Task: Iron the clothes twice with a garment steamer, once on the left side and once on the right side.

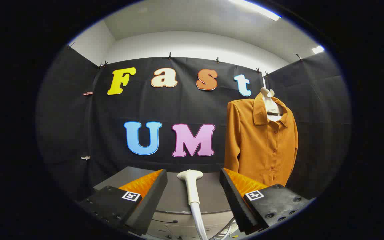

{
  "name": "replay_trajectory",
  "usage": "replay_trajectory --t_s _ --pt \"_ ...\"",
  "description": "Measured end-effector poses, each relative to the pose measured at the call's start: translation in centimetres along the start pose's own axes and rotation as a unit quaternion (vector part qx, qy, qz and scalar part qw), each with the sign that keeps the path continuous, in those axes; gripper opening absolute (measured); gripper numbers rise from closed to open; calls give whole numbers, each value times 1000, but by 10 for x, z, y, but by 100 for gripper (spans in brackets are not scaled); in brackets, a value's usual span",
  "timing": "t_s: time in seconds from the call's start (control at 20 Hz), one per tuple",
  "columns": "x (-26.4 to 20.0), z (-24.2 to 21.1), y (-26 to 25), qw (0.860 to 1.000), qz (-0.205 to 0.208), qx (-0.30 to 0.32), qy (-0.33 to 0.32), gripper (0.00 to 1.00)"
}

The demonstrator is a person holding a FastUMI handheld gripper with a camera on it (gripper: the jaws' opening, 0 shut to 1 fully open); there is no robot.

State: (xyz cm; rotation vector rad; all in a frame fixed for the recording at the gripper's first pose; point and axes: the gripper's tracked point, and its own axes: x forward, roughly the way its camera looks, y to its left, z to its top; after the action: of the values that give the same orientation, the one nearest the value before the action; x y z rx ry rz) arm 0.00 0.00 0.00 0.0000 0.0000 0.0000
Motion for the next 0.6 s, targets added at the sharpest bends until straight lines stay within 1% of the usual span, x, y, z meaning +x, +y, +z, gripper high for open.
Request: replay_trajectory --t_s 0.6 --pt "-9 -4 4 1000 7 1 10 98"
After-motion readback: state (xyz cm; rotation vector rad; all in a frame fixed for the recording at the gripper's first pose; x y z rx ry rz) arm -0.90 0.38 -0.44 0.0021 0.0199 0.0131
